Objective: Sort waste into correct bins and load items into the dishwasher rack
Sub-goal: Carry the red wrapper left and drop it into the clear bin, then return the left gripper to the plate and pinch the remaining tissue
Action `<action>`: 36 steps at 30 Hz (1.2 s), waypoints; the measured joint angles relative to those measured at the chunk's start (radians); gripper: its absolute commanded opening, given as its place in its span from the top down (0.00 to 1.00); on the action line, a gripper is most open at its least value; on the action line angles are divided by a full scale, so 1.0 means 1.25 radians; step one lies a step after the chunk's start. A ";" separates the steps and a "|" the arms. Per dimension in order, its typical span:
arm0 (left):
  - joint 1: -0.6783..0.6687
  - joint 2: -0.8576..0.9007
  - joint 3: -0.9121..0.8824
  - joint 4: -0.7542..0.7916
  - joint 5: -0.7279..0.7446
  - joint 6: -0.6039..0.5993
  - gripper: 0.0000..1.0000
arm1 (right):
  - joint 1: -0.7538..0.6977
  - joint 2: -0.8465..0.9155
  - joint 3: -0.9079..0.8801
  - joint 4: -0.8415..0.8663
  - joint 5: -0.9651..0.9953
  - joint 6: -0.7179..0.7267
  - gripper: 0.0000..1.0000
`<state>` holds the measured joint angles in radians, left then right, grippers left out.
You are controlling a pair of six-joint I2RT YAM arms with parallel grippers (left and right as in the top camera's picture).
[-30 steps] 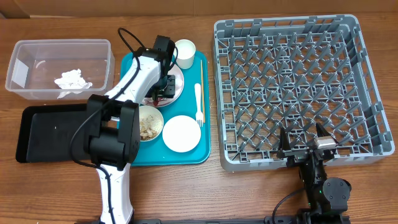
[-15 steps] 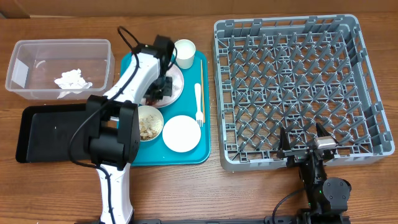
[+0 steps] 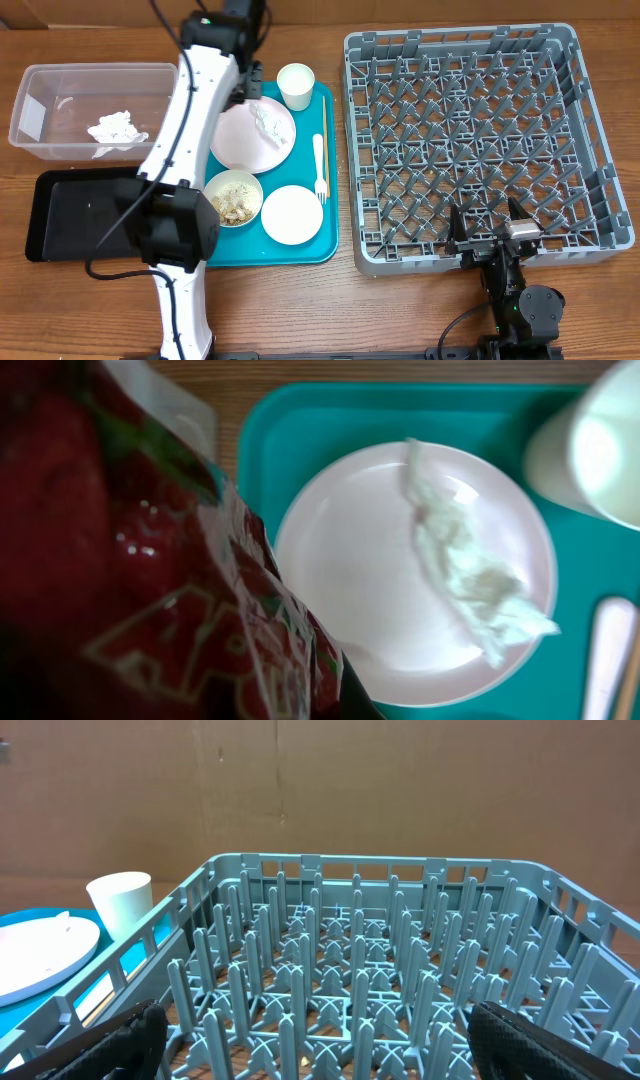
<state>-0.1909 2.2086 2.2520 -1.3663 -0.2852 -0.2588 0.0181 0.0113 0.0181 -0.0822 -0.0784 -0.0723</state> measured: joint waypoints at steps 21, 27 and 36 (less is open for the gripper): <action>0.340 0.000 -0.126 0.109 0.148 -0.022 0.92 | 0.000 0.000 0.000 0.001 0.000 0.000 0.00; 0.340 0.000 -0.192 0.215 0.160 -0.023 0.67 | 0.000 0.000 0.000 0.000 0.000 0.000 0.00; 0.340 0.000 -0.254 0.265 0.161 -0.024 0.16 | 0.000 0.000 0.000 0.001 0.000 0.000 0.00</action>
<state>0.2337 2.2089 1.9343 -1.0351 -0.0837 -0.2890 0.0185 0.0113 0.0181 -0.0814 -0.0788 -0.0723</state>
